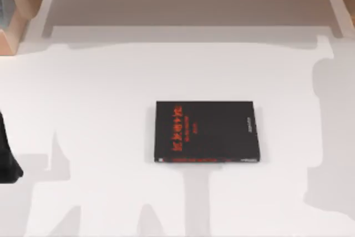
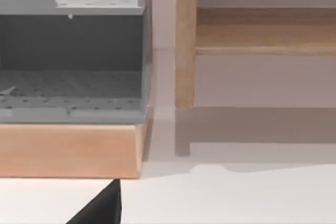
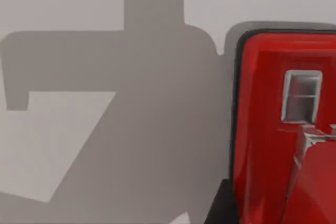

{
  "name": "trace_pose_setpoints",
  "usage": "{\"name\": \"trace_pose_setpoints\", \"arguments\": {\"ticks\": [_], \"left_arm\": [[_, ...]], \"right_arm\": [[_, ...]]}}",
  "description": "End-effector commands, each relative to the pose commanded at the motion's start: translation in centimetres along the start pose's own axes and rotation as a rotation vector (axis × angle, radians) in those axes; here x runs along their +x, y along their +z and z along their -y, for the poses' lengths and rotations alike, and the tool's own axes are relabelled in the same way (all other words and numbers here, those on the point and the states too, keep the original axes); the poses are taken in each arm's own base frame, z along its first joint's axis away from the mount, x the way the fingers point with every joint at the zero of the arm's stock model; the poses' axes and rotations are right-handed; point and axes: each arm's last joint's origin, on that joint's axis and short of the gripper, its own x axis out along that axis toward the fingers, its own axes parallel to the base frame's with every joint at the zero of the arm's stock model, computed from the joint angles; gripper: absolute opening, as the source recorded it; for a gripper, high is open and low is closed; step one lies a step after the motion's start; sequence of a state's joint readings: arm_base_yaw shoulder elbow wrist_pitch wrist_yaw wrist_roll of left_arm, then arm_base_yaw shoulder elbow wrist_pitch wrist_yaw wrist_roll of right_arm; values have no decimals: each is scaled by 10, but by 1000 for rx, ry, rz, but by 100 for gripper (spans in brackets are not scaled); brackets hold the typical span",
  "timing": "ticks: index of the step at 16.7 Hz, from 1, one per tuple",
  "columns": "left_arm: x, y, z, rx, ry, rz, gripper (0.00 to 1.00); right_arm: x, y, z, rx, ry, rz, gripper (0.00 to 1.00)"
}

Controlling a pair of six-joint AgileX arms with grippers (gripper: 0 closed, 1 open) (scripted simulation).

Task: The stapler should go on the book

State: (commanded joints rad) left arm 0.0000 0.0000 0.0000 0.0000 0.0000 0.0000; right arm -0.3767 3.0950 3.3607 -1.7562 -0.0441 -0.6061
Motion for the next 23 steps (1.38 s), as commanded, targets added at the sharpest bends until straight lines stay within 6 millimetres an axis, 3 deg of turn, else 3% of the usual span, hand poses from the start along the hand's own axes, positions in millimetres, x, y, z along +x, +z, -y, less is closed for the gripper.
{"name": "trace_pose_setpoints", "arguments": {"ticks": [2, 3, 13, 15, 18, 23], "left_arm": [[0, 0, 0, 0, 0, 0, 100], [0, 0, 0, 0, 0, 0, 100], [0, 0, 0, 0, 0, 0, 100], [0, 0, 0, 0, 0, 0, 100], [0, 0, 0, 0, 0, 0, 100], [0, 0, 0, 0, 0, 0, 100]], "right_arm": [[0, 0, 0, 0, 0, 0, 2], [0, 0, 0, 0, 0, 0, 0], [-7, -1, 1, 8, -8, 7, 0], [-29, -3, -2, 26, -30, 18, 0], [-80, -5, -15, 88, -89, 50, 0], [-176, -6, -65, 248, -189, 148, 0]]}}
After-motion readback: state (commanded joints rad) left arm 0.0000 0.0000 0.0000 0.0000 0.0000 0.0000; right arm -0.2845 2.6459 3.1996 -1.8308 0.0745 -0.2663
